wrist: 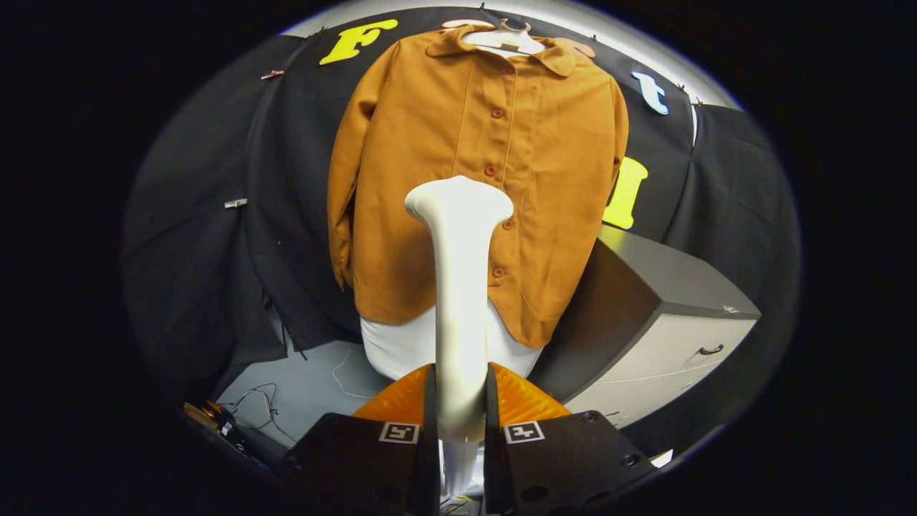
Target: Iron the clothes twice with a garment steamer, once on the left side and once on the right side.
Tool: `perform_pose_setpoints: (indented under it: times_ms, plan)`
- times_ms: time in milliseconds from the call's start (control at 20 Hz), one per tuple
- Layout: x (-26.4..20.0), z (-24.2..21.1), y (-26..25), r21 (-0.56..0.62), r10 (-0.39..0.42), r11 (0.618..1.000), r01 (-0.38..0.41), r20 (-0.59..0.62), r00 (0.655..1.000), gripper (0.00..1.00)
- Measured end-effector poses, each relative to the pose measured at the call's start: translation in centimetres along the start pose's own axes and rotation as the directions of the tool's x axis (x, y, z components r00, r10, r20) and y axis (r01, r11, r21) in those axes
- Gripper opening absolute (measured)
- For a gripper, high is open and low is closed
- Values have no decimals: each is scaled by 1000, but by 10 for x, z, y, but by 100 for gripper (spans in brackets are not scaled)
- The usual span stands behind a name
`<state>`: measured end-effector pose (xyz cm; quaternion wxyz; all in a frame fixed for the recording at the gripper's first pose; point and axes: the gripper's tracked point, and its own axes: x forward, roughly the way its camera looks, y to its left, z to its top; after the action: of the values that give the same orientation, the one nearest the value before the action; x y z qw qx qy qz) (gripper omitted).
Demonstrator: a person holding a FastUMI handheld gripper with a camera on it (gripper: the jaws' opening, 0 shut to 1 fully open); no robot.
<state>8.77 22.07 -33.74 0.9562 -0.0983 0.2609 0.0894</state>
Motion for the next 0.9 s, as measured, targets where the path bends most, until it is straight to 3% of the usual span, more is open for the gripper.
perform_pose_setpoints:
  times_ms: [900]
  plan:
    - [-78, 112, -59, 94, -68, 994, 50, 196, 978, 28]
